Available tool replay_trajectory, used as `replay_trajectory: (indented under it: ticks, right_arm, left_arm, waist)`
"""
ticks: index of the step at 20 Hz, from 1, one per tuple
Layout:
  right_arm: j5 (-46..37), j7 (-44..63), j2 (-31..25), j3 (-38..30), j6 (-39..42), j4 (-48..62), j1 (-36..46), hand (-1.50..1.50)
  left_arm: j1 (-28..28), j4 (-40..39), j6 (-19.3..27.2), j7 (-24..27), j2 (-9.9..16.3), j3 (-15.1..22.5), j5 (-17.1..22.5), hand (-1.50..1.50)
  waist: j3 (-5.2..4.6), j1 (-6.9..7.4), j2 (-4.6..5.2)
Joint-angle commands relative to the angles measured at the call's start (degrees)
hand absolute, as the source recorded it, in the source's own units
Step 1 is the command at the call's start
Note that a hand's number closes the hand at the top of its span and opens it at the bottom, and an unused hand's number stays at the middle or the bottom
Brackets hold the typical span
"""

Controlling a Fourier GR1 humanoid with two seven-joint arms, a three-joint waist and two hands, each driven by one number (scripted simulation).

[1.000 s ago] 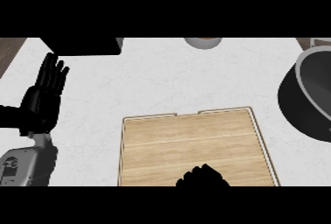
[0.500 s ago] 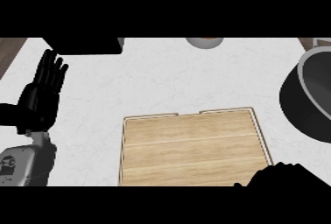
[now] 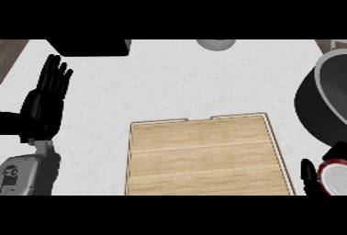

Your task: Pick the can from the tray and place it in the pot

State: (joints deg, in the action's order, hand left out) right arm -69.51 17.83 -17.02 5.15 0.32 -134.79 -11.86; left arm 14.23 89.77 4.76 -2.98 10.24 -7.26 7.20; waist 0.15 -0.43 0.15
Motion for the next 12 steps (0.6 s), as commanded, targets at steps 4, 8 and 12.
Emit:
replay_trajectory:
  ticks: [4, 8, 12]
  right_arm:
    - [27.73, -10.39, -6.67, -23.77, 1.64, 12.70, 5.25, 1.50]
    - [36.77, -21.53, -12.65, -33.68, 0.63, 28.16, 9.44, 1.50]
    - [40.94, -31.95, -18.11, -36.75, 3.23, 42.24, 13.18, 1.50]
  left_arm:
    - [1.08, -0.99, 0.90, 0.29, -0.40, 0.35, -1.09, 0.00]
    - [-0.21, 0.51, 0.44, -0.70, -0.41, 0.83, -0.91, 0.00]
    - [3.16, -1.49, 1.32, -0.67, -1.27, 1.37, -1.60, 0.00]
  waist:
    - [0.04, -0.21, -0.03]
    - [0.02, 0.40, -0.07]
    - [-0.06, 0.31, 0.03]
